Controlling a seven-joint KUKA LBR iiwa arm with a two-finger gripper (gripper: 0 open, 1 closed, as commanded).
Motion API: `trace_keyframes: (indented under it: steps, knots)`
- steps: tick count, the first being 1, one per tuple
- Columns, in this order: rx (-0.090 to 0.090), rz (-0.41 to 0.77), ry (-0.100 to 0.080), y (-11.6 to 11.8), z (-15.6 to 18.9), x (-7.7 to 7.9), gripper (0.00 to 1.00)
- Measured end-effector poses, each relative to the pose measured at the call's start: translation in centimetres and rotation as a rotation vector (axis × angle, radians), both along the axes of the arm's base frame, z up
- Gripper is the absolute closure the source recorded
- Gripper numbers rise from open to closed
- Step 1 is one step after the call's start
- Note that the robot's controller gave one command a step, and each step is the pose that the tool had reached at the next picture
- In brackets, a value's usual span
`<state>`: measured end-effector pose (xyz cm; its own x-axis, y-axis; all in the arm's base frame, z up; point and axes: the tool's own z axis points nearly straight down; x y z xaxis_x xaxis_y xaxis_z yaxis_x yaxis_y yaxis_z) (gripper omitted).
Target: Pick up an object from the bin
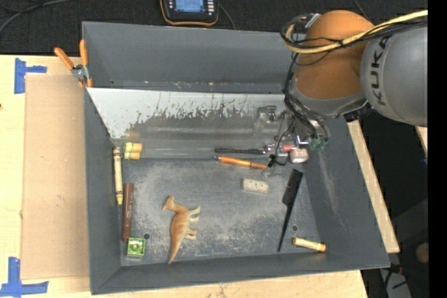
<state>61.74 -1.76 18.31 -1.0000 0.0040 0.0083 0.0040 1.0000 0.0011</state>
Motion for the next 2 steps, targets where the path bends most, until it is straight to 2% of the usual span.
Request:
trace_keyframes:
  steps: [1,2]
  knots:
    - [0.0,0.001,-0.008,0.0,0.5,0.1,0.0]
    - [0.001,-0.075,0.004,-2.9,-11.8,-2.1,0.0]
